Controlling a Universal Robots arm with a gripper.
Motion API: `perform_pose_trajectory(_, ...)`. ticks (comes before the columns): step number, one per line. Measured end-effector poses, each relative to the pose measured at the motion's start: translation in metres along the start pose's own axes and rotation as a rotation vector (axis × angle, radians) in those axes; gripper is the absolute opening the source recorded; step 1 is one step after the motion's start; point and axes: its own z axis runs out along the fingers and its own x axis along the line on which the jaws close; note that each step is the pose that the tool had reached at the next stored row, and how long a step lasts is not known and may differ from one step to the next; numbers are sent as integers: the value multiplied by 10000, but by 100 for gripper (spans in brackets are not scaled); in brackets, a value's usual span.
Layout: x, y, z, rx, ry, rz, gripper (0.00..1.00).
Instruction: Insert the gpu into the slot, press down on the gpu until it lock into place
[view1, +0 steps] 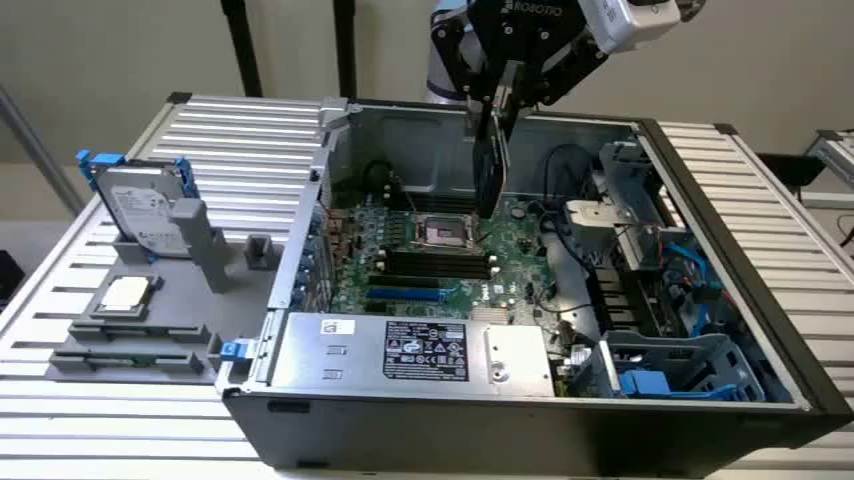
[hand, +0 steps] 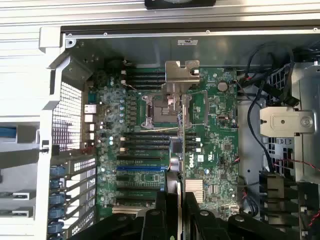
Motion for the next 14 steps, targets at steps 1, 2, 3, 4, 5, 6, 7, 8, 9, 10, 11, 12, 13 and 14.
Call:
perform_pose_trajectory(1,0,0,0,1,1,0,26)
perform_pose_trajectory(2,0,0,0,1,80,6,26)
perform_pose_trajectory(3,0,0,0,4,158,12,26)
perform_pose_trajectory(4,0,0,0,4,158,12,26)
perform_pose_trajectory(5,0,0,0,4,159,12,26)
perform_pose_trajectory(6,0,0,0,4,159,12,26)
perform_pose_trajectory(7,0,0,0,4,160,12,26)
perform_pose_trajectory(8,0,0,0,4,161,12,26)
perform_pose_trajectory(9,-1,0,0,4,162,11,26)
perform_pose_trajectory(10,0,0,0,4,163,12,26)
perform_pose_trajectory(11,0,0,0,4,163,12,26)
perform_pose_trajectory(12,0,0,0,4,164,12,26)
perform_pose_trajectory(13,0,0,0,4,164,12,26)
perform_pose_trajectory(14,0,0,0,4,165,12,26)
